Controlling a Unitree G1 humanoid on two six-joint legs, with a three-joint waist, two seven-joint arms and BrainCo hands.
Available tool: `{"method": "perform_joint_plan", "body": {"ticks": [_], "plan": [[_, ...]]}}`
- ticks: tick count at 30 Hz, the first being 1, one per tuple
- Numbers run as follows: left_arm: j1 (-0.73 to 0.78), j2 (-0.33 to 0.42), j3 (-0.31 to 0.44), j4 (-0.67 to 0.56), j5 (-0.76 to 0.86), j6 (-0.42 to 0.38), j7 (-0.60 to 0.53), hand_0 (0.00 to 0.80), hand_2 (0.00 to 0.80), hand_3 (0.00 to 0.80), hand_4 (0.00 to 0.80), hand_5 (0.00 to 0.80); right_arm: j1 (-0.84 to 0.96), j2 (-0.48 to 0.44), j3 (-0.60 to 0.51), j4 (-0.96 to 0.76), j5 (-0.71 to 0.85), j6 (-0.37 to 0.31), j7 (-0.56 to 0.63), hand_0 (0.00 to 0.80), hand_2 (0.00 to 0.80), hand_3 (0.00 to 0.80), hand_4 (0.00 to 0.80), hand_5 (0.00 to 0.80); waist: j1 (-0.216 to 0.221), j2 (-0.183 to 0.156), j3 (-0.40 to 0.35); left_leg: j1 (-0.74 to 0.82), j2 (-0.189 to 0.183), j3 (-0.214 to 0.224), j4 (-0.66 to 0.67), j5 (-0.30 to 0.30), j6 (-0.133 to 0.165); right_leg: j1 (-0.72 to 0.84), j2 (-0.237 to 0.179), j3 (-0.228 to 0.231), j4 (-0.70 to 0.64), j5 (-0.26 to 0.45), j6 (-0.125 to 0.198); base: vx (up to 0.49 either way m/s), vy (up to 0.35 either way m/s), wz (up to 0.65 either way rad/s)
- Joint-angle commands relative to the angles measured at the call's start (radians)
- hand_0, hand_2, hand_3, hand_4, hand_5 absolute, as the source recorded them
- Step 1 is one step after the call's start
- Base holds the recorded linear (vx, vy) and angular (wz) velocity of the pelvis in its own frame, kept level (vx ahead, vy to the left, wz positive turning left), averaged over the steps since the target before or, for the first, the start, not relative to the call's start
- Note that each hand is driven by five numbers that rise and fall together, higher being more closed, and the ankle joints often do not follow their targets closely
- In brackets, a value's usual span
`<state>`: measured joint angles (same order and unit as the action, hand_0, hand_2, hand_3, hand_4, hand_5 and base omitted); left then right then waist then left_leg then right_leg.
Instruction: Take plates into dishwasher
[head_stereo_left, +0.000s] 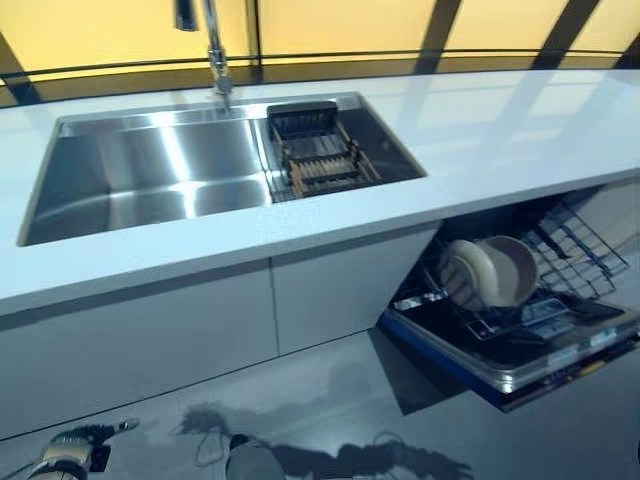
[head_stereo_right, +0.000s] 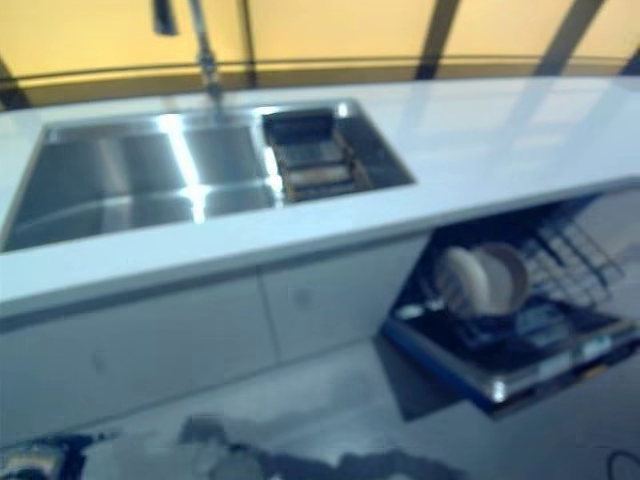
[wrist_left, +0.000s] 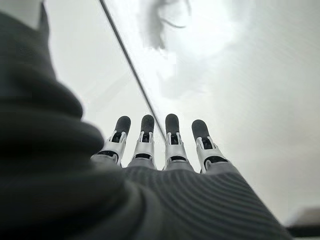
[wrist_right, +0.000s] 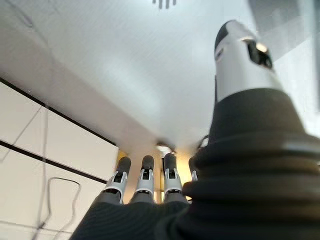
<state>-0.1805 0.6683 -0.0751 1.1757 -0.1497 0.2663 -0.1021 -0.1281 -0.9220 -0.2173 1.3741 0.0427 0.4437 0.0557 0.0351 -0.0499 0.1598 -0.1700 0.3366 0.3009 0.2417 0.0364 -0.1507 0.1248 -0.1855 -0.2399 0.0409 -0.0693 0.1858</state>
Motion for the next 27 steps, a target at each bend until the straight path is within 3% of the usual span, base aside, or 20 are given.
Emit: {"method": "perform_joint_plan", "body": {"ticks": [1, 4, 8, 10, 12, 14, 15, 16, 17, 18, 19, 21, 22, 23, 24, 25, 27], "plan": [[-0.072, 0.007, -0.005, 0.036, -0.005, 0.017, -0.025, 0.000, 0.000, 0.000, 0.000, 0.000, -0.013, -0.001, 0.025, -0.025, 0.031, -0.020, -0.024, 0.000, 0.000, 0.000, 0.000, 0.000, -0.018, -0.014, 0.041, -0.033, -0.012, 0.015, -0.044, 0.068, 0.042, 0.038, -0.048, 0.050, 0.106, -0.024, 0.001, -0.139, -0.110, -0.06], [-0.083, -0.020, -0.025, 0.049, 0.011, 0.016, -0.025, 0.000, 0.000, 0.000, 0.000, 0.000, 0.005, 0.046, 0.034, -0.034, 0.028, -0.025, -0.053, 0.000, 0.000, 0.000, 0.000, 0.000, -0.031, 0.005, 0.042, -0.030, -0.006, 0.000, -0.061, 0.080, 0.041, 0.007, -0.029, 0.062, 0.166, -0.071, -0.019, -0.090, -0.138, -0.12], [-0.062, -0.047, -0.009, 0.099, 0.002, 0.038, 0.015, 0.000, 0.000, 0.000, 0.000, 0.000, 0.026, 0.111, 0.058, -0.014, 0.058, -0.011, -0.119, 0.000, 0.000, 0.000, 0.000, 0.000, -0.039, 0.042, 0.056, 0.000, 0.031, -0.027, -0.170, 0.188, -0.011, -0.009, 0.030, 0.053, 0.215, -0.122, -0.072, -0.029, -0.200, 0.14], [-0.027, -0.061, 0.026, 0.120, -0.024, 0.042, 0.044, 0.000, 0.000, 0.000, 0.000, 0.000, 0.016, 0.122, 0.062, -0.007, 0.050, -0.007, -0.142, 0.000, 0.000, 0.000, 0.000, 0.000, -0.042, 0.058, 0.071, 0.009, 0.063, 0.004, -0.280, 0.259, -0.038, 0.001, 0.064, 0.043, 0.182, -0.113, -0.091, -0.095, -0.182, 0.20], [-0.025, -0.077, 0.040, 0.128, -0.034, 0.034, 0.044, 0.000, 0.000, 0.000, 0.000, 0.000, -0.001, 0.135, 0.067, -0.006, 0.092, -0.011, -0.185, 0.000, 0.000, 0.000, 0.000, 0.000, -0.059, 0.061, 0.093, 0.010, 0.058, 0.053, -0.256, 0.256, -0.021, 0.005, 0.076, 0.022, 0.145, -0.091, -0.102, -0.313, -0.179, 0.23], [-0.026, -0.090, 0.051, 0.136, -0.044, 0.003, 0.031, 0.000, 0.000, 0.000, 0.000, 0.000, -0.016, 0.155, 0.066, 0.000, 0.115, -0.039, -0.206, 0.000, 0.000, 0.000, 0.000, 0.000, -0.072, 0.050, 0.095, 0.047, 0.006, 0.097, -0.156, 0.151, 0.017, -0.021, 0.065, -0.014, 0.118, -0.049, -0.120, -0.420, -0.163, 0.47], [-0.030, -0.104, 0.056, 0.131, -0.045, -0.013, 0.022, 0.000, 0.000, 0.000, 0.000, 0.000, -0.021, 0.178, 0.063, -0.005, 0.171, -0.064, -0.237, 0.000, 0.000, 0.000, 0.000, 0.000, -0.079, 0.036, 0.091, 0.065, -0.047, 0.108, -0.051, 0.070, 0.041, -0.039, 0.054, -0.037, 0.091, -0.018, -0.132, -0.317, -0.153, 0.73], [-0.032, -0.112, 0.055, 0.130, -0.044, -0.017, 0.022, 0.000, 0.000, 0.000, 0.000, 0.000, -0.020, 0.188, 0.060, -0.007, 0.185, -0.078, -0.254, 0.000, 0.000, 0.000, 0.000, 0.000, -0.084, 0.029, 0.086, 0.084, -0.076, 0.094, -0.002, 0.017, 0.038, -0.039, 0.051, -0.035, 0.085, -0.025, -0.131, -0.315, -0.147, 0.77], [-0.037, -0.126, 0.054, 0.129, -0.054, -0.031, 0.028, 0.000, 0.000, 0.000, 0.000, 0.000, -0.018, 0.208, 0.055, -0.013, 0.205, -0.114, -0.277, 0.000, 0.000, 0.000, 0.000, 0.000, -0.092, 0.020, 0.081, 0.100, -0.113, 0.093, 0.077, -0.040, 0.055, -0.051, 0.050, -0.042, 0.073, -0.014, -0.136, -0.294, -0.111, 0.44], [-0.043, -0.142, 0.050, 0.120, -0.062, -0.038, 0.040, 0.000, 0.000, 0.000, 0.000, 0.000, -0.013, 0.232, 0.047, -0.028, 0.210, -0.134, -0.306, 0.000, 0.000, 0.000, 0.000, 0.000, -0.101, 0.014, 0.071, 0.123, -0.168, 0.102, 0.120, -0.063, 0.081, -0.079, 0.053, -0.056, 0.053, 0.020, -0.147, -0.364, -0.079, 0.23], [-0.045, -0.153, 0.045, 0.111, -0.062, -0.041, 0.041, 0.000, 0.000, 0.000, 0.000, 0.000, -0.004, 0.247, 0.041, -0.040, 0.215, -0.143, -0.331, 0.000, 0.000, 0.000, 0.000, 0.000, -0.111, 0.017, 0.063, 0.148, -0.200, 0.092, 0.127, -0.086, 0.085, -0.092, 0.061, -0.061, 0.049, 0.027, -0.148, -0.367, -0.053, 0.37], [-0.067, -0.181, 0.015, 0.091, -0.048, -0.037, 0.028, 0.000, 0.000, 0.000, 0.000, 0.000, 0.021, 0.284, 0.035, -0.055, 0.248, -0.167, -0.396, 0.000, 0.000, 0.000, 0.000, 0.000, -0.148, 0.049, 0.044, 0.254, -0.266, 0.077, 0.058, -0.127, 0.093, -0.152, 0.106, -0.076, 0.077, 0.027, -0.158, -0.314, 0.018, 0.74], [-0.077, -0.191, -0.001, 0.086, -0.045, -0.031, 0.024, 0.000, 0.000, 0.000, 0.000, 0.000, 0.027, 0.295, 0.038, -0.061, 0.247, -0.166, -0.421, 0.000, 0.000, 0.000, 0.000, 0.000, -0.162, 0.071, 0.040, 0.297, -0.282, 0.070, -0.037, -0.133, 0.099, -0.183, 0.126, -0.091, 0.105, 0.021, -0.158, -0.348, 0.090, 0.95], [-0.095, -0.205, -0.030, 0.081, -0.044, -0.022, 0.027, 0.000, 0.000, 0.000, 0.000, 0.000, 0.027, 0.311, 0.056, -0.070, 0.253, -0.158, -0.440, 0.000, 0.000, 0.000, 0.000, 0.000, -0.172, 0.095, 0.045, 0.324, -0.306, 0.035, -0.197, -0.125, 0.109, -0.243, 0.145, -0.117, 0.150, 0.032, -0.145, -0.269, 0.075, 0.80], [-0.099, -0.207, -0.035, 0.082, -0.043, -0.022, 0.028, 0.000, 0.000, 0.000, 0.000, 0.000, 0.027, 0.314, 0.060, -0.074, 0.259, -0.155, -0.444, 0.000, 0.000, 0.000, 0.000, 0.000, -0.173, 0.096, 0.047, 0.323, -0.314, 0.019, -0.217, -0.124, 0.113, -0.261, 0.145, -0.119, 0.163, 0.037, -0.140, -0.324, 0.000, 0.85], [-0.114, -0.217, -0.059, 0.074, -0.037, -0.014, 0.035, 0.000, 0.000, 0.000, 0.000, 0.000, 0.013, 0.334, 0.080, -0.085, 0.298, -0.132, -0.465, 0.000, 0.000, 0.000, 0.000, 0.000, -0.168, 0.093, 0.069, 0.304, -0.332, -0.034, -0.249, -0.122, 0.121, -0.306, 0.145, -0.115, 0.179, 0.069, -0.124, -0.182, -0.042, 0.51], [-0.108, -0.227, -0.067, 0.069, -0.038, -0.021, 0.044, 0.000, 0.000, 0.000, 0.000, 0.000, 0.000, 0.346, 0.091, -0.081, 0.299, -0.120, -0.465, 0.000, 0.000, 0.000, 0.000, 0.000, -0.159, 0.080, 0.085, 0.293, -0.345, -0.059, -0.233, -0.133, 0.127, -0.310, 0.138, -0.109, 0.160, 0.098, -0.110, -0.209, -0.077, 0.35]]}}
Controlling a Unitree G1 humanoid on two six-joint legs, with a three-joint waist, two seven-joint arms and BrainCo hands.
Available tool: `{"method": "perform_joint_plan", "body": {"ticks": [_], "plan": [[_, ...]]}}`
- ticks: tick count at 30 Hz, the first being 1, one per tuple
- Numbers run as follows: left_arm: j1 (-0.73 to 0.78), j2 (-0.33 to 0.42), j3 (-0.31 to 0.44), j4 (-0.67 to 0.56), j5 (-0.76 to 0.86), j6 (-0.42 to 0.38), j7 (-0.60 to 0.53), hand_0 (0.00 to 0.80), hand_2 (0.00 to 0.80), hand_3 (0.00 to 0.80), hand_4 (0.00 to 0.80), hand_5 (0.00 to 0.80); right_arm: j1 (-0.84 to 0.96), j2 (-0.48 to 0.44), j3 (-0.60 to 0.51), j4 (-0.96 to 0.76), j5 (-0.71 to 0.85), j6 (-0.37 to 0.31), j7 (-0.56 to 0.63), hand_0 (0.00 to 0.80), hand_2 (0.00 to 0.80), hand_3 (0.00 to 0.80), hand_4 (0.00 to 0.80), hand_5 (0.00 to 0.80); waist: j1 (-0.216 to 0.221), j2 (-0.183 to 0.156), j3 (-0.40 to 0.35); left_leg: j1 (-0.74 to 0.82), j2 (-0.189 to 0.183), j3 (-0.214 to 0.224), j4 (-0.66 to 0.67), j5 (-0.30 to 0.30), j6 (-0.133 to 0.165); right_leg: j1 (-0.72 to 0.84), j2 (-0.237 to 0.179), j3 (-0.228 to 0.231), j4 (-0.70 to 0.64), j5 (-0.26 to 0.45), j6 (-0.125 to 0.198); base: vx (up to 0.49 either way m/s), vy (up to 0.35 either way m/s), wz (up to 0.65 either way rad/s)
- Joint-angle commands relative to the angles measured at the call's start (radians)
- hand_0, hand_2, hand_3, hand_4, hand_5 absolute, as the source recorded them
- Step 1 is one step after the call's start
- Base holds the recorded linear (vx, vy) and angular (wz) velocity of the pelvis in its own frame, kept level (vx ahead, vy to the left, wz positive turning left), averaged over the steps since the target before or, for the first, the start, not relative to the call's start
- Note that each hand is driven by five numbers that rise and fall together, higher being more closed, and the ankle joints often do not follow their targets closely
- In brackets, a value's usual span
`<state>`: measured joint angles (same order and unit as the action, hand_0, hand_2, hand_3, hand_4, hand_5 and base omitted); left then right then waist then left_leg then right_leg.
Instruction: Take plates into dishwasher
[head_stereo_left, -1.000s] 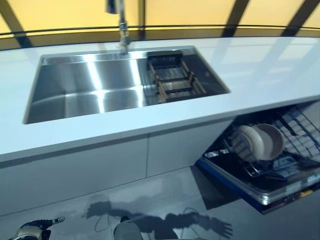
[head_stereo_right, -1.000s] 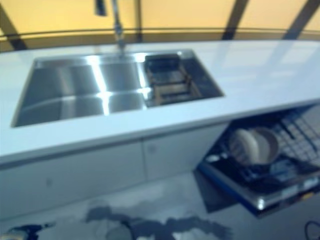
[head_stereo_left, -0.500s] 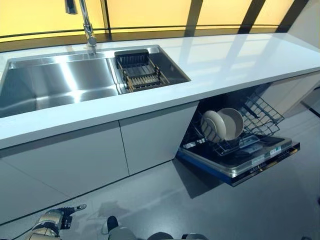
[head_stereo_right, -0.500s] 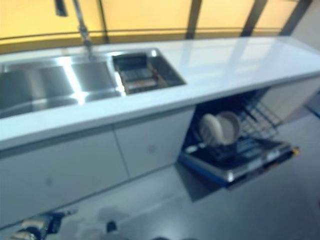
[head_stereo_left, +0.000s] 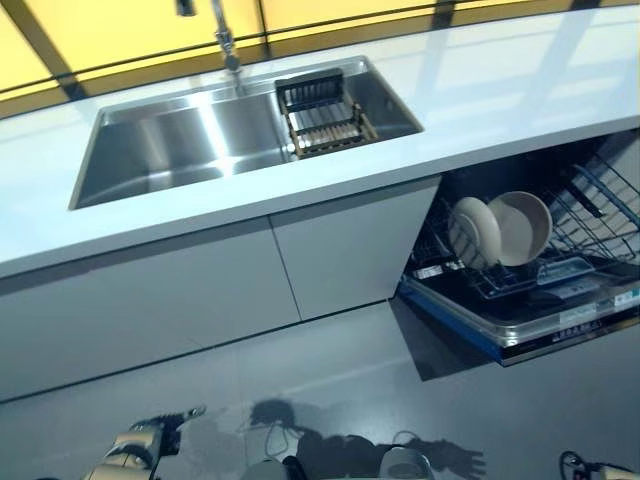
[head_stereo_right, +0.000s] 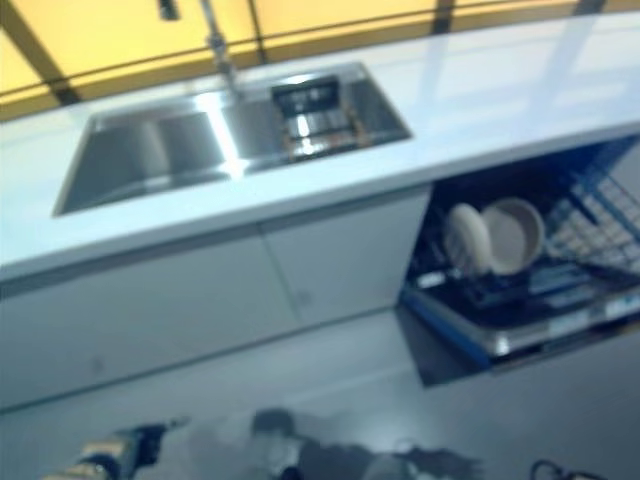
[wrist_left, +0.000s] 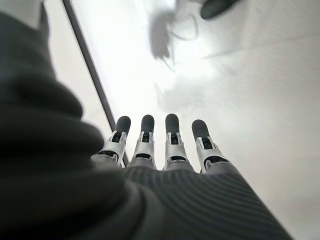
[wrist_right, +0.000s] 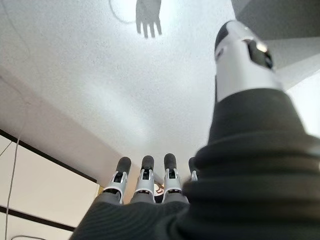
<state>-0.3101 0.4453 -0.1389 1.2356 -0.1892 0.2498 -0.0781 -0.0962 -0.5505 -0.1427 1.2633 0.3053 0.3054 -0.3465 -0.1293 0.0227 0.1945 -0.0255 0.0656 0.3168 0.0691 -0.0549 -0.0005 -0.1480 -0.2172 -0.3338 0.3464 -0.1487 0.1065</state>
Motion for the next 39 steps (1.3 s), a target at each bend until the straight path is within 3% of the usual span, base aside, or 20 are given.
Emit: {"method": "perform_joint_plan", "body": {"ticks": [1, 5, 6, 9, 10, 12, 14, 16, 18, 20, 22, 27, 33, 37, 39], "plan": [[0.038, -0.008, 0.000, 0.014, -0.009, -0.005, 0.084, 0.000, 0.000, 0.000, 0.000, 0.000, -0.042, -0.027, 0.023, 0.035, 0.013, 0.032, -0.062, 0.000, 0.000, 0.000, 0.000, 0.000, 0.013, -0.005, 0.052, 0.144, -0.077, -0.067, -0.053, -0.040, -0.023, -0.030, 0.161, -0.026, -0.174, 0.198, -0.022, -0.205, -0.076, 0.31], [0.089, 0.005, 0.012, 0.032, 0.049, -0.048, 0.068, 0.000, 0.000, 0.000, 0.000, 0.000, -0.038, -0.064, 0.029, 0.042, -0.048, 0.020, -0.025, 0.000, 0.000, 0.000, 0.000, 0.000, 0.034, -0.018, 0.049, 0.154, -0.085, -0.011, -0.059, -0.047, -0.010, 0.007, 0.164, -0.090, -0.215, 0.198, -0.029, -0.123, -0.011, 0.12], [0.105, 0.015, 0.012, 0.026, 0.053, -0.050, 0.064, 0.000, 0.000, 0.000, 0.000, 0.000, -0.028, -0.074, 0.030, 0.028, -0.050, 0.008, -0.018, 0.000, 0.000, 0.000, 0.000, 0.000, 0.032, -0.012, 0.055, 0.147, -0.095, -0.013, -0.056, -0.047, 0.004, -0.029, 0.146, -0.086, -0.114, 0.210, -0.015, -0.127, 0.043, -0.17], [0.111, 0.031, 0.014, 0.024, 0.046, -0.027, 0.052, 0.000, 0.000, 0.000, 0.000, 0.000, -0.012, -0.076, 0.015, 0.016, -0.056, 0.013, -0.025, 0.000, 0.000, 0.000, 0.000, 0.000, 0.024, -0.002, 0.070, 0.122, -0.078, -0.024, -0.033, -0.041, 0.029, -0.094, 0.084, 0.013, 0.089, 0.218, 0.013, -0.112, -0.038, -0.06], [0.106, 0.035, 0.015, 0.027, 0.025, -0.017, 0.055, 0.000, 0.000, 0.000, 0.000, 0.000, -0.017, -0.078, 0.009, 0.017, -0.058, 0.022, -0.028, 0.000, 0.000, 0.000, 0.000, 0.000, 0.031, -0.003, 0.080, 0.103, -0.054, -0.016, -0.003, -0.041, 0.027, -0.083, 0.026, 0.050, 0.093, 0.215, 0.007, -0.181, -0.289, 0.05], [0.101, 0.028, 0.013, 0.046, -0.009, -0.004, 0.058, 0.000, 0.000, 0.000, 0.000, 0.000, -0.035, -0.078, -0.006, 0.046, -0.055, 0.034, -0.033, 0.000, 0.000, 0.000, 0.000, 0.000, 0.048, -0.008, 0.095, 0.045, -0.003, -0.042, 0.102, -0.066, 0.018, -0.022, -0.095, 0.163, -0.023, 0.238, -0.004, -0.177, -0.431, 0.34], [0.103, 0.018, 0.014, 0.063, -0.008, 0.005, 0.059, 0.000, 0.000, 0.000, 0.000, 0.000, -0.043, -0.069, -0.010, 0.063, -0.042, 0.051, -0.047, 0.000, 0.000, 0.000, 0.000, 0.000, 0.046, -0.012, 0.097, -0.005, 0.021, -0.063, 0.180, -0.089, 0.012, -0.007, -0.132, 0.236, -0.088, 0.243, 0.002, -0.122, -0.419, 0.23], [0.120, 0.006, 0.023, 0.075, -0.021, 0.011, 0.078, 0.000, 0.000, 0.000, 0.000, 0.000, -0.060, -0.058, -0.010, 0.073, -0.042, 0.076, -0.066, 0.000, 0.000, 0.000, 0.000, 0.000, 0.051, -0.026, 0.101, -0.054, 0.042, -0.030, 0.279, -0.134, 0.010, 0.013, -0.104, 0.208, -0.110, 0.194, 0.018, -0.114, -0.371, -0.10], [0.135, 0.015, 0.040, 0.062, -0.011, 0.015, 0.064, 0.000, 0.000, 0.000, 0.000, 0.000, -0.050, -0.041, -0.001, 0.066, -0.010, 0.078, -0.076, 0.000, 0.000, 0.000, 0.000, 0.000, 0.054, -0.016, 0.119, -0.072, 0.075, -0.041, 0.294, -0.111, 0.000, -0.018, -0.080, 0.227, -0.034, 0.168, 0.018, -0.110, -0.284, -0.20], [0.115, 0.026, 0.039, 0.035, 0.000, 0.036, 0.039, 0.000, 0.000, 0.000, 0.000, 0.000, -0.051, -0.035, -0.004, 0.064, 0.023, 0.065, -0.075, 0.000, 0.000, 0.000, 0.000, 0.000, 0.052, -0.017, 0.139, -0.097, 0.096, -0.029, 0.298, -0.094, -0.001, -0.030, -0.066, 0.221, -0.041, 0.154, 0.023, -0.216, -0.285, -0.02], [0.090, 0.020, 0.023, 0.017, -0.031, 0.046, 0.071, 0.000, 0.000, 0.000, 0.000, 0.000, -0.054, -0.026, -0.005, 0.062, 0.059, 0.055, -0.069, 0.000, 0.000, 0.000, 0.000, 0.000, 0.049, -0.014, 0.163, -0.136, 0.097, -0.048, 0.292, -0.073, -0.012, -0.058, -0.050, 0.214, -0.033, 0.140, 0.022, -0.257, -0.206, -0.07], [0.042, 0.013, 0.005, -0.036, -0.050, 0.070, 0.101, 0.000, 0.000, 0.000, 0.000, 0.000, -0.094, -0.014, 0.017, 0.042, 0.153, 0.040, -0.078, 0.000, 0.000, 0.000, 0.000, 0.000, 0.038, 0.001, 0.234, -0.230, 0.113, -0.044, 0.354, -0.067, -0.018, -0.169, -0.038, 0.194, 0.067, 0.098, 0.010, -0.286, -0.162, -0.03], [0.050, -0.012, 0.012, -0.037, -0.044, 0.064, 0.127, 0.000, 0.000, 0.000, 0.000, 0.000, -0.125, -0.014, 0.016, 0.042, 0.223, 0.023, -0.096, 0.000, 0.000, 0.000, 0.000, 0.000, 0.022, 0.037, 0.268, -0.283, 0.117, -0.037, 0.433, -0.094, -0.016, -0.245, -0.028, 0.198, 0.188, 0.036, -0.026, -0.090, -0.084, -0.05], [0.053, -0.026, 0.004, -0.043, -0.037, 0.055, 0.139, 0.000, 0.000, 0.000, 0.000, 0.000, -0.159, -0.062, 0.012, 0.046, 0.297, 0.024, -0.028, 0.000, 0.000, 0.000, 0.000, 0.000, 0.013, 0.066, 0.281, -0.326, 0.122, -0.046, 0.496, -0.115, -0.016, -0.304, -0.031, 0.210, 0.281, -0.008, -0.053, -0.002, -0.038, -0.04], [0.042, -0.022, -0.003, -0.052, -0.038, 0.070, 0.141, 0.000, 0.000, 0.000, 0.000, 0.000, -0.191, -0.093, 0.009, 0.042, 0.374, 0.015, 0.006, 0.000, 0.000, 0.000, 0.000, 0.000, 0.012, 0.074, 0.283, -0.352, 0.122, -0.060, 0.547, -0.158, -0.023, -0.333, -0.030, 0.221, 0.336, -0.051, -0.052, 0.025, -0.044, -0.06]]}}
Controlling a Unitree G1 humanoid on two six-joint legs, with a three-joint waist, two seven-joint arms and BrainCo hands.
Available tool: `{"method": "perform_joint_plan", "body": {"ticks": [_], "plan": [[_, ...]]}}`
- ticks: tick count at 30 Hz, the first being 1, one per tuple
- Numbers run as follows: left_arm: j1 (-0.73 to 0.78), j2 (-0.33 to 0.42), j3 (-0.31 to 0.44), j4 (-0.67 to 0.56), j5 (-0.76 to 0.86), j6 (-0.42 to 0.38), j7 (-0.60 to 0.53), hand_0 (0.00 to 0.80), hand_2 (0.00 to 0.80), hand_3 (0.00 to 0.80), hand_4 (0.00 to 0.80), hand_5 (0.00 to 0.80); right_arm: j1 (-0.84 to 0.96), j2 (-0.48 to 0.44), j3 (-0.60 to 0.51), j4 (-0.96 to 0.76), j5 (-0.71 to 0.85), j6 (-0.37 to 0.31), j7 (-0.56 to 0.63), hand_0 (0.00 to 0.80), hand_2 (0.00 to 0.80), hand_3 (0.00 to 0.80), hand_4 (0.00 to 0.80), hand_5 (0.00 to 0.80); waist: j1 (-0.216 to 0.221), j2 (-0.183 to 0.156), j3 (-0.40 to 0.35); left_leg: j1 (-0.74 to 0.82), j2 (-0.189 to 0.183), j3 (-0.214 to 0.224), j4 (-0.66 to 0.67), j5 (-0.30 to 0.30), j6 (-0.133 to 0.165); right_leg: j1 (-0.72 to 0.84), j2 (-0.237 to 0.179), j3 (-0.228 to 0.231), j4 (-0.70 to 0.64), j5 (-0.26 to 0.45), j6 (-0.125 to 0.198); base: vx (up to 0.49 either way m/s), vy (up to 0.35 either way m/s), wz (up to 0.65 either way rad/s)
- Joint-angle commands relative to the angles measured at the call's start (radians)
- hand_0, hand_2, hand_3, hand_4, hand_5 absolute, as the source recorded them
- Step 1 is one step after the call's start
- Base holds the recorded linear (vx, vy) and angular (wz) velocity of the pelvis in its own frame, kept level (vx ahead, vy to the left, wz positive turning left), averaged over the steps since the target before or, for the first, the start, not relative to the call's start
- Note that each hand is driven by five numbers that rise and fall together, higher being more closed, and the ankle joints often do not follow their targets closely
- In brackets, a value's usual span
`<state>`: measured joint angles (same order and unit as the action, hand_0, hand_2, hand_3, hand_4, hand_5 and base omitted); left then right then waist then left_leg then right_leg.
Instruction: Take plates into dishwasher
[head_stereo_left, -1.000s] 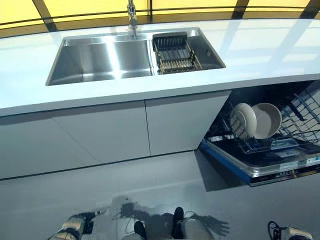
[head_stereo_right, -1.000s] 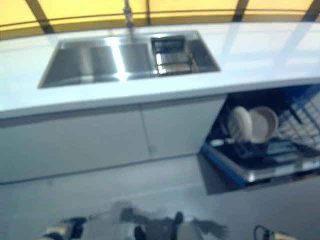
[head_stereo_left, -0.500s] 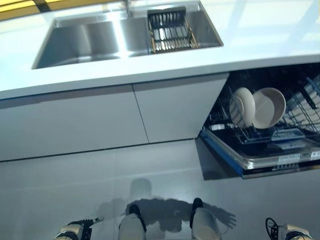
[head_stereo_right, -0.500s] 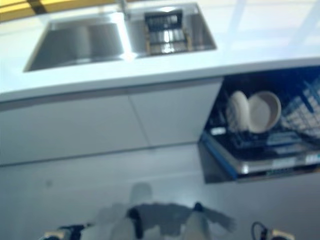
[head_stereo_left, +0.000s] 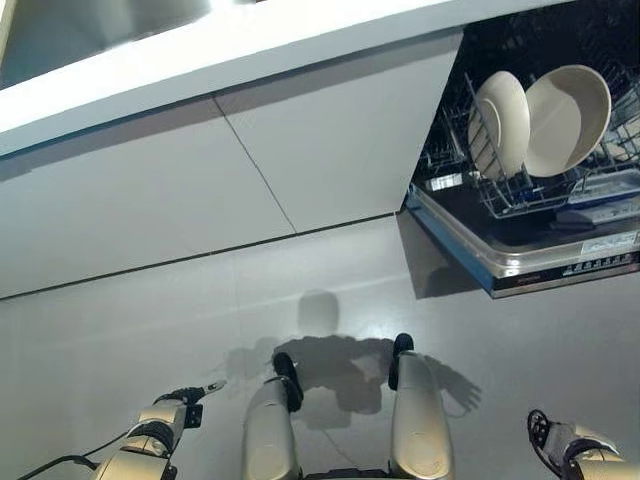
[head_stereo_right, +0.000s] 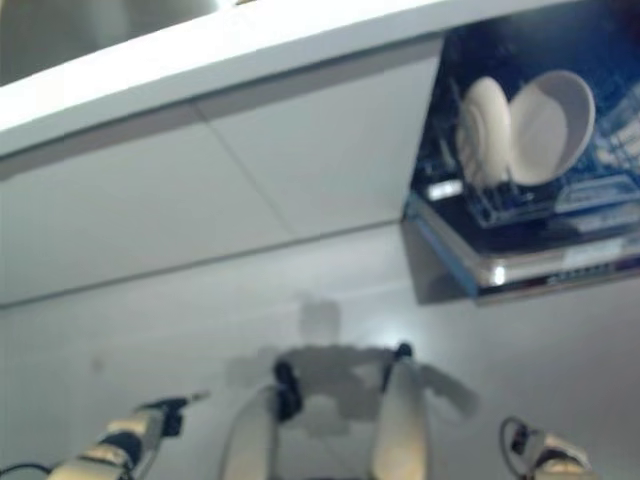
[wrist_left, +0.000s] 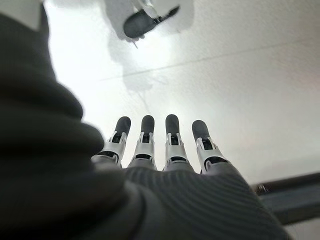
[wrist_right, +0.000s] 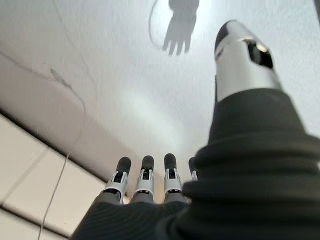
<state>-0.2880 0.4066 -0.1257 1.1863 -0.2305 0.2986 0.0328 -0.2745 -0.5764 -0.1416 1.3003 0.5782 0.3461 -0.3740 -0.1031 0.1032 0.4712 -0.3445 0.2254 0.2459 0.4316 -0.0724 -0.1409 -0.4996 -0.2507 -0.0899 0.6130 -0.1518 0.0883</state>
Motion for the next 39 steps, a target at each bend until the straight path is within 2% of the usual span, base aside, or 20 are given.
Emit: {"method": "perform_joint_plan", "body": {"ticks": [1, 3, 5, 8, 11, 15, 19, 22, 27, 30, 35, 39], "plan": [[0.016, 0.019, -0.018, -0.005, 0.000, 0.024, 0.031, 0.000, 0.000, 0.000, 0.000, 0.000, -0.024, -0.075, 0.005, 0.002, 0.128, -0.027, 0.044, 0.000, 0.000, 0.000, 0.000, 0.000, -0.014, -0.006, 0.008, -0.043, -0.037, 0.010, 0.195, -0.142, 0.118, 0.009, 0.005, -0.023, 0.080, -0.052, -0.037, -0.042, -0.054, -0.01], [0.004, 0.022, -0.024, 0.000, -0.012, 0.028, 0.033, 0.000, 0.000, 0.000, 0.000, 0.000, -0.064, -0.102, -0.014, -0.006, 0.272, -0.043, 0.097, 0.000, 0.000, 0.000, 0.000, 0.000, -0.013, 0.000, 0.009, -0.078, -0.033, 0.006, 0.230, -0.153, 0.119, -0.023, 0.006, -0.022, 0.119, -0.067, -0.048, -0.038, -0.038, 0.00], [0.002, 0.023, -0.025, 0.002, -0.016, 0.030, 0.032, 0.000, 0.000, 0.000, 0.000, 0.000, -0.077, -0.106, -0.025, -0.010, 0.340, -0.055, 0.111, 0.000, 0.000, 0.000, 0.000, 0.000, -0.013, 0.001, 0.009, -0.089, -0.032, 0.006, 0.242, -0.156, 0.120, -0.034, 0.007, -0.022, 0.132, -0.073, -0.052, 0.000, 0.000, 0.00], [-0.011, 0.021, -0.025, 0.014, -0.050, 0.045, 0.046, 0.000, 0.000, 0.000, 0.000, 0.000, -0.132, -0.110, -0.080, -0.058, 0.647, -0.122, 0.191, 0.000, 0.000, 0.000, 0.000, 0.000, -0.013, 0.002, 0.004, -0.134, -0.026, 0.007, 0.294, -0.172, 0.126, -0.071, 0.014, -0.022, 0.178, -0.093, -0.065, -0.010, -0.021, -0.01], [-0.006, 0.009, -0.029, 0.013, -0.072, 0.064, 0.069, 0.000, 0.000, 0.000, 0.000, 0.000, -0.188, -0.102, -0.114, -0.157, 0.875, -0.190, 0.225, 0.000, 0.000, 0.000, 0.000, 0.000, -0.011, 0.004, -0.001, -0.164, -0.025, 0.002, 0.339, -0.186, 0.126, -0.096, 0.011, -0.023, 0.220, -0.109, -0.073, 0.006, -0.015, -0.04], [0.012, -0.004, -0.044, 0.002, -0.097, 0.071, 0.093, 0.000, 0.000, 0.000, 0.000, 0.000, -0.266, -0.124, -0.126, -0.267, 1.034, -0.237, 0.268, 0.000, 0.000, 0.000, 0.000, 0.000, -0.006, 0.016, -0.011, -0.185, -0.027, -0.003, 0.367, -0.190, 0.123, -0.121, -0.002, -0.025, 0.258, -0.123, -0.079, 0.011, 0.014, 0.02], [0.038, -0.024, -0.055, -0.020, -0.105, 0.070, 0.107, 0.000, 0.000, 0.000, 0.000, 0.000, -0.358, -0.154, -0.128, -0.329, 1.071, -0.234, 0.320, 0.000, 0.000, 0.000, 0.000, 0.000, 0.003, 0.030, -0.017, -0.189, -0.034, -0.014, 0.388, -0.191, 0.120, -0.128, -0.011, -0.020, 0.286, -0.137, -0.084, 0.040, 0.039, 0.05], [0.052, -0.032, -0.069, -0.033, -0.110, 0.073, 0.097, 0.000, 0.000, 0.000, 0.000, 0.000, -0.457, -0.169, -0.086, -0.382, 1.075, -0.220, 0.431, 0.000, 0.000, 0.000, 0.000, 0.000, 0.020, 0.038, -0.023, -0.192, -0.043, -0.025, 0.392, -0.183, 0.117, -0.130, -0.018, -0.020, 0.296, -0.142, -0.085, 0.018, 0.011, 0.02], [0.081, -0.035, -0.078, -0.040, -0.104, 0.056, 0.106, 0.000, 0.000, 0.000, 0.000, 0.000, -0.620, -0.198, -0.022, -0.425, 1.060, -0.229, 0.509, 0.000, 0.000, 0.000, 0.000, 0.000, 0.053, 0.038, -0.033, -0.191, -0.052, -0.047, 0.405, -0.173, 0.114, -0.117, -0.026, -0.030, 0.309, -0.150, -0.088, 0.020, -0.011, -0.02], [0.091, -0.027, -0.076, -0.046, -0.095, 0.057, 0.104, 0.000, 0.000, 0.000, 0.000, 0.000, -0.685, -0.206, 0.012, -0.454, 1.056, -0.250, 0.541, 0.000, 0.000, 0.000, 0.000, 0.000, 0.068, 0.035, -0.038, -0.189, -0.054, -0.056, 0.410, -0.170, 0.114, -0.110, -0.028, -0.036, 0.318, -0.156, -0.090, 0.018, -0.029, 0.00], [0.113, 0.007, -0.078, -0.057, -0.053, 0.050, 0.082, 0.000, 0.000, 0.000, 0.000, 0.000, -0.790, -0.225, 0.087, -0.502, 1.094, -0.317, 0.596, 0.000, 0.000, 0.000, 0.000, 0.000, 0.107, 0.013, -0.050, -0.177, -0.058, -0.080, 0.411, -0.161, 0.113, -0.074, -0.032, -0.057, 0.315, -0.157, -0.092, 0.030, -0.059, 0.01], [0.128, 0.027, -0.082, -0.068, -0.021, 0.038, 0.073, 0.000, 0.000, 0.000, 0.000, 0.000, -0.837, -0.240, 0.112, -0.507, 1.095, -0.344, 0.604, 0.000, 0.000, 0.000, 0.000, 0.000, 0.129, -0.005, -0.056, -0.163, -0.060, -0.096, 0.413, -0.155, 0.113, -0.039, -0.032, -0.072, 0.303, -0.153, -0.091, 0.055, -0.052, 0.09]]}}
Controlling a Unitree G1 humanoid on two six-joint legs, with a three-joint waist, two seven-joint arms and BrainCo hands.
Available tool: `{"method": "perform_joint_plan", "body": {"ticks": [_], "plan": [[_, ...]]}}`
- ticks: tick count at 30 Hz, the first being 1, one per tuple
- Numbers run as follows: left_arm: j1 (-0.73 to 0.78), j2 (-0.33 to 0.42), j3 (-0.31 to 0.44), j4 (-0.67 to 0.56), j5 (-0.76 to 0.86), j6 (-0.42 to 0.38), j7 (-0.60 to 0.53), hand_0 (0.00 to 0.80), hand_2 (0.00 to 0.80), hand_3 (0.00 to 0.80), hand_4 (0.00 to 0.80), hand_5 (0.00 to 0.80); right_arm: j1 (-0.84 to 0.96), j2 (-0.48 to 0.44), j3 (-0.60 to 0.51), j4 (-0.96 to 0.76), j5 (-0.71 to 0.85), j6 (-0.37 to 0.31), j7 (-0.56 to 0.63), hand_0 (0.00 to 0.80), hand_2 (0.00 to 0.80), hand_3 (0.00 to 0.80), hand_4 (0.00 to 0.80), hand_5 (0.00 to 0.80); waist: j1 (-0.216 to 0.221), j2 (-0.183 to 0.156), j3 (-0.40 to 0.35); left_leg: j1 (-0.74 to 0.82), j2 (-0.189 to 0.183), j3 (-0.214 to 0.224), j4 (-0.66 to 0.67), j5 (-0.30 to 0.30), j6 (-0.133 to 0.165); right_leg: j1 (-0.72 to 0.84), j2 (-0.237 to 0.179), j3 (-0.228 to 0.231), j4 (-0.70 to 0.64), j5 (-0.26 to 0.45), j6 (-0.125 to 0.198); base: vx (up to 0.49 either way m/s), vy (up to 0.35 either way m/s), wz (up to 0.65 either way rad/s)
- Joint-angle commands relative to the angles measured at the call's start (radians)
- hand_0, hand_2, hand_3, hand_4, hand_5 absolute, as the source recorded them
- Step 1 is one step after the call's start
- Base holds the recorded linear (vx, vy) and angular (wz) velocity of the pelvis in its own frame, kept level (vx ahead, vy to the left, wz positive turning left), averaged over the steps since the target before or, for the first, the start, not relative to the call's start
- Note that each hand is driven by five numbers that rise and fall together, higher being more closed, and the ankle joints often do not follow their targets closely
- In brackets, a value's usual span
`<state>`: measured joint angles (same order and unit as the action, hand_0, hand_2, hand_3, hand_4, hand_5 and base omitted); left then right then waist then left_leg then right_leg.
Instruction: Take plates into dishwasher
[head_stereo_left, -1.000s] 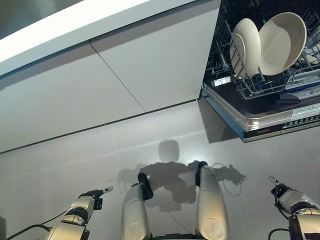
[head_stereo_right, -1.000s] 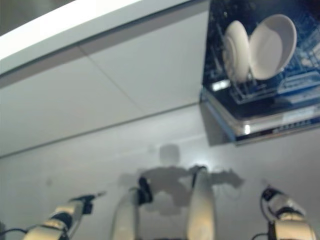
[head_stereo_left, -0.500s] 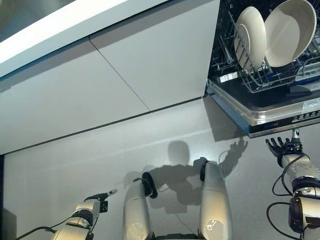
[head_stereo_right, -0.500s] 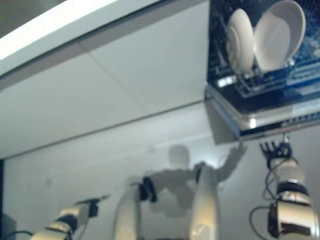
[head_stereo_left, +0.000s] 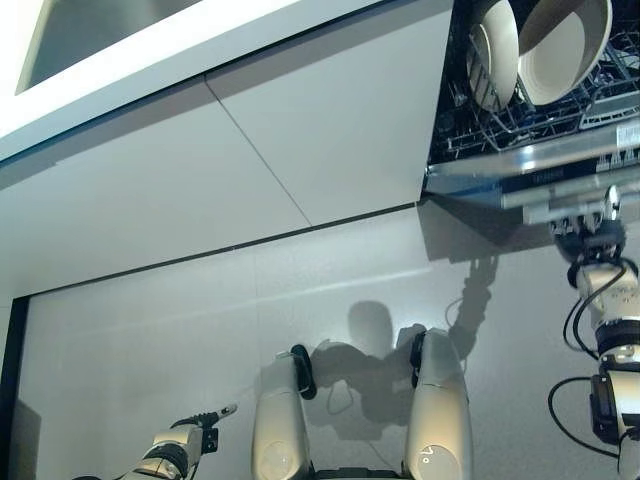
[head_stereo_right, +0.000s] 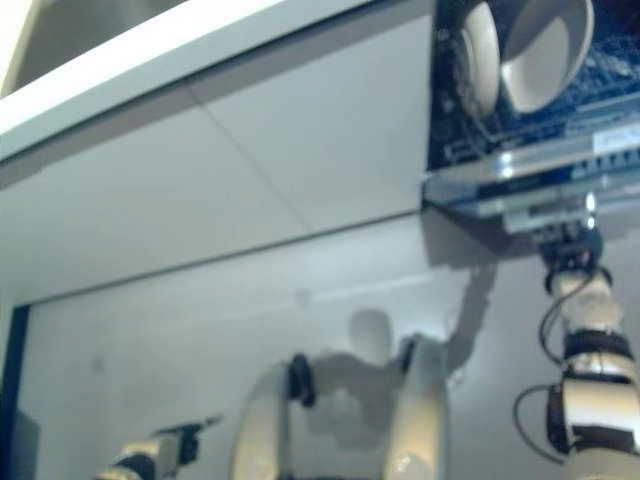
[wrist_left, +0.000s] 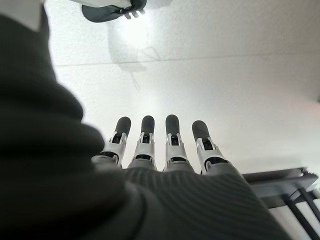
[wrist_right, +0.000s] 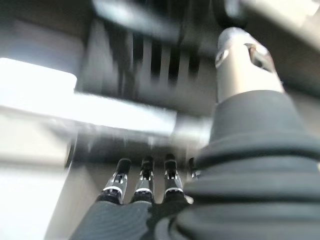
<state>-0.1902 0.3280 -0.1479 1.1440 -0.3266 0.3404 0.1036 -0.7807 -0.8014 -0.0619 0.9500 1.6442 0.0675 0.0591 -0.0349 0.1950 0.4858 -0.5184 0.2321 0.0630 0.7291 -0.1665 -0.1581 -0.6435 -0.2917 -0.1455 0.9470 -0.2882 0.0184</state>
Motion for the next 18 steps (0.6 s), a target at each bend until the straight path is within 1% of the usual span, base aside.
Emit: {"method": "perform_joint_plan", "body": {"ticks": [1, 7, 10, 11, 12, 14, 15, 16, 17, 18], "plan": [[0.033, 0.110, -0.062, -0.027, 0.079, -0.007, 0.002, 0.000, 0.000, 0.000, 0.000, 0.000, -0.339, -0.018, 0.036, -0.155, 0.030, -0.068, 0.167, 0.000, 0.000, 0.000, 0.000, 0.000, 0.065, -0.100, -0.073, 0.013, -0.067, 0.084, 0.115, -0.061, 0.131, 0.110, 0.009, -0.018, -0.032, -0.016, -0.020, 0.044, -0.027, 0.21], [0.045, 0.126, -0.080, -0.040, 0.095, -0.006, -0.002, 0.000, 0.000, 0.000, 0.000, 0.000, -0.367, -0.035, 0.057, -0.133, 0.015, -0.064, 0.160, 0.000, 0.000, 0.000, 0.000, 0.000, 0.087, -0.119, -0.081, 0.036, -0.075, 0.071, 0.100, -0.063, 0.133, 0.151, 0.013, -0.030, -0.055, -0.007, -0.018, 0.047, -0.027, 0.22], [0.053, 0.129, -0.073, -0.041, 0.110, -0.013, -0.010, 0.000, 0.000, 0.000, 0.000, 0.000, -0.340, -0.034, 0.052, -0.110, -0.059, -0.040, 0.131, 0.000, 0.000, 0.000, 0.000, 0.000, 0.091, -0.125, -0.085, 0.055, -0.079, 0.066, 0.072, -0.053, 0.131, 0.176, 0.018, -0.030, -0.085, 0.009, -0.014, 0.023, 0.012, 0.19], [0.053, 0.129, -0.073, -0.044, 0.113, -0.011, -0.011, 0.000, 0.000, 0.000, 0.000, 0.000, -0.322, -0.030, 0.048, -0.105, -0.108, -0.028, 0.105, 0.000, 0.000, 0.000, 0.000, 0.000, 0.091, -0.129, -0.085, 0.061, -0.076, 0.075, 0.044, -0.023, 0.136, 0.185, 0.018, -0.041, -0.113, 0.039, -0.020, -0.011, 0.029, 0.20], [0.052, 0.133, -0.070, -0.050, 0.114, -0.010, -0.015, 0.000, 0.000, 0.000, 0.000, 0.000, -0.294, -0.026, 0.047, -0.096, -0.182, -0.011, 0.075, 0.000, 0.000, 0.000, 0.000, 0.000, 0.091, -0.132, -0.088, 0.080, -0.077, 0.077, 0.012, -0.014, 0.132, 0.205, 0.021, -0.040, -0.143, 0.052, -0.014, -0.005, 0.040, 0.19], [0.050, 0.138, -0.068, -0.062, 0.111, -0.002, -0.018, 0.000, 0.000, 0.000, 0.000, 0.000, -0.250, -0.022, 0.052, -0.083, -0.246, 0.016, 0.051, 0.000, 0.000, 0.000, 0.000, 0.000, 0.091, -0.138, -0.094, 0.123, -0.076, 0.084, -0.063, 0.006, 0.125, 0.244, 0.029, -0.038, -0.203, 0.075, -0.003, 0.087, 0.058, 0.12], [0.042, 0.137, -0.068, -0.066, 0.106, 0.007, -0.016, 0.000, 0.000, 0.000, 0.000, 0.000, -0.199, -0.011, 0.051, -0.071, -0.303, 0.034, 0.036, 0.000, 0.000, 0.000, 0.000, 0.000, 0.086, -0.143, -0.106, 0.164, -0.074, 0.093, -0.140, 0.032, 0.114, 0.281, 0.039, -0.040, -0.269, 0.096, 0.009, 0.085, 0.049, 0.06], [0.042, 0.138, -0.068, -0.066, 0.106, 0.007, -0.017, 0.000, 0.000, 0.000, 0.000, 0.000, -0.190, -0.009, 0.048, -0.071, -0.310, 0.037, 0.037, 0.000, 0.000, 0.000, 0.000, 0.000, 0.087, -0.144, -0.106, 0.174, -0.074, 0.095, -0.154, 0.037, 0.113, 0.290, 0.040, -0.041, -0.282, 0.102, 0.011, 0.126, 0.061, 0.03], [0.033, 0.136, -0.068, -0.063, 0.100, 0.011, -0.016, 0.000, 0.000, 0.000, 0.000, 0.000, -0.131, 0.006, 0.045, -0.048, -0.372, 0.069, 0.041, 0.000, 0.000, 0.000, 0.000, 0.000, 0.084, -0.153, -0.121, 0.221, -0.075, 0.101, -0.239, 0.070, 0.100, 0.338, 0.046, -0.048, -0.370, 0.132, 0.024, 0.113, 0.046, 0.03], [0.028, 0.135, -0.070, -0.061, 0.098, 0.009, -0.014, 0.000, 0.000, 0.000, 0.000, 0.000, -0.097, 0.018, 0.041, -0.037, -0.412, 0.074, 0.042, 0.000, 0.000, 0.000, 0.000, 0.000, 0.082, -0.157, -0.128, 0.246, -0.077, 0.102, -0.283, 0.092, 0.092, 0.365, 0.050, -0.051, -0.418, 0.151, 0.031, 0.185, 0.064, 0.00]]}}
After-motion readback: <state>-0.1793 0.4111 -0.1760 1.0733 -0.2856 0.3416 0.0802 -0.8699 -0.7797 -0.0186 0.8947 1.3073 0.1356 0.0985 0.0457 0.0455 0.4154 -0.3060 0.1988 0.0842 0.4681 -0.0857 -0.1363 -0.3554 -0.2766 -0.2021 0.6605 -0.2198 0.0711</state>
